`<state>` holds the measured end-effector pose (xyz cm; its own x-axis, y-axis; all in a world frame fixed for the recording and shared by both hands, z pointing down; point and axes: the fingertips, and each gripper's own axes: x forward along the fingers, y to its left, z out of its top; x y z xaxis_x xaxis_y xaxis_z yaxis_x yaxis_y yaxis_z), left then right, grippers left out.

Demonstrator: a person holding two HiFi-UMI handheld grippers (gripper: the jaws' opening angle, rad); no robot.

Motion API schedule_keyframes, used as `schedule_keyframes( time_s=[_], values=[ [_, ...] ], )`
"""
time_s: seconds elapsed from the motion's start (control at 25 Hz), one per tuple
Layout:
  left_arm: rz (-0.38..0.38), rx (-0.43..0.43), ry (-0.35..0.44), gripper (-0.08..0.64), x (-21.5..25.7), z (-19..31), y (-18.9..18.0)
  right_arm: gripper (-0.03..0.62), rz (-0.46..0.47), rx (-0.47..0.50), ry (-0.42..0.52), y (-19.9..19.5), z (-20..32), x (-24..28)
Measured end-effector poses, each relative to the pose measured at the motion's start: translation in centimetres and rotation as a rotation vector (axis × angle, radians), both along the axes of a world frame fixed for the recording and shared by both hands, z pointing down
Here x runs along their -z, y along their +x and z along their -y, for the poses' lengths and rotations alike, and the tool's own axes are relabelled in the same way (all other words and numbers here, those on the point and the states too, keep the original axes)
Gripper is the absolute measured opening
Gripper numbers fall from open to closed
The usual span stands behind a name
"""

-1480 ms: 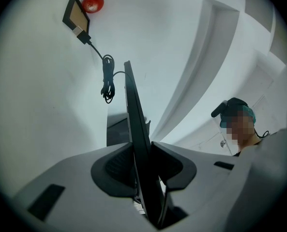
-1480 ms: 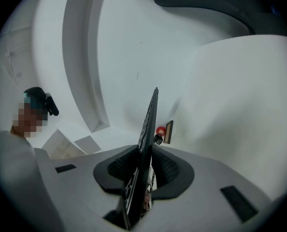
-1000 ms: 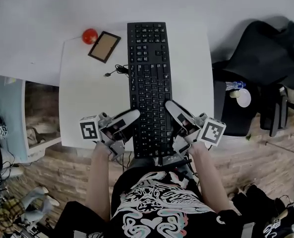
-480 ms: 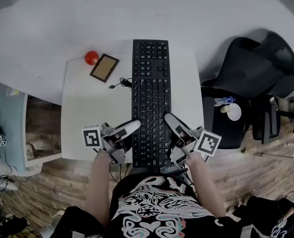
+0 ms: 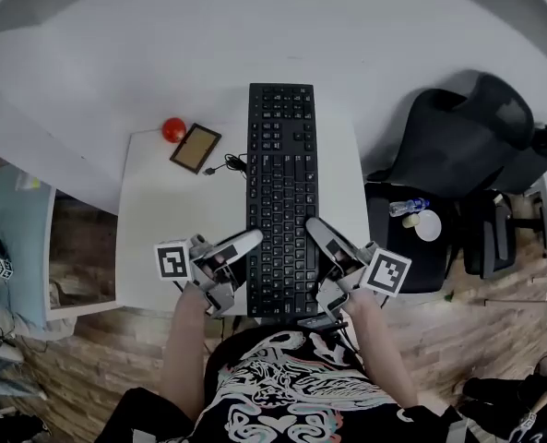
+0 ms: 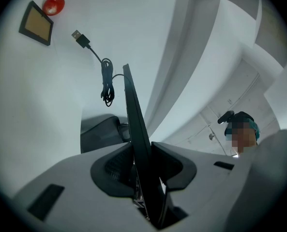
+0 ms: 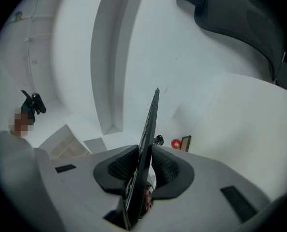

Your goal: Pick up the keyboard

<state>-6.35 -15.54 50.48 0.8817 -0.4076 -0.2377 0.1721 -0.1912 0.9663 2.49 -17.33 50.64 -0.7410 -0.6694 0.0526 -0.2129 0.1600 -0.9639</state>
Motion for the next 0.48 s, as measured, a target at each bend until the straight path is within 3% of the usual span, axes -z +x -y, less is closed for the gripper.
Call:
schedule_keyframes(
  time_s=[0.48],
  values=[
    [-0.002, 0.016, 0.033, 0.114, -0.02, -0.01, 0.03, 0.104, -0.002, 0.001, 0.035, 0.02, -0.04, 0.07]
  ],
)
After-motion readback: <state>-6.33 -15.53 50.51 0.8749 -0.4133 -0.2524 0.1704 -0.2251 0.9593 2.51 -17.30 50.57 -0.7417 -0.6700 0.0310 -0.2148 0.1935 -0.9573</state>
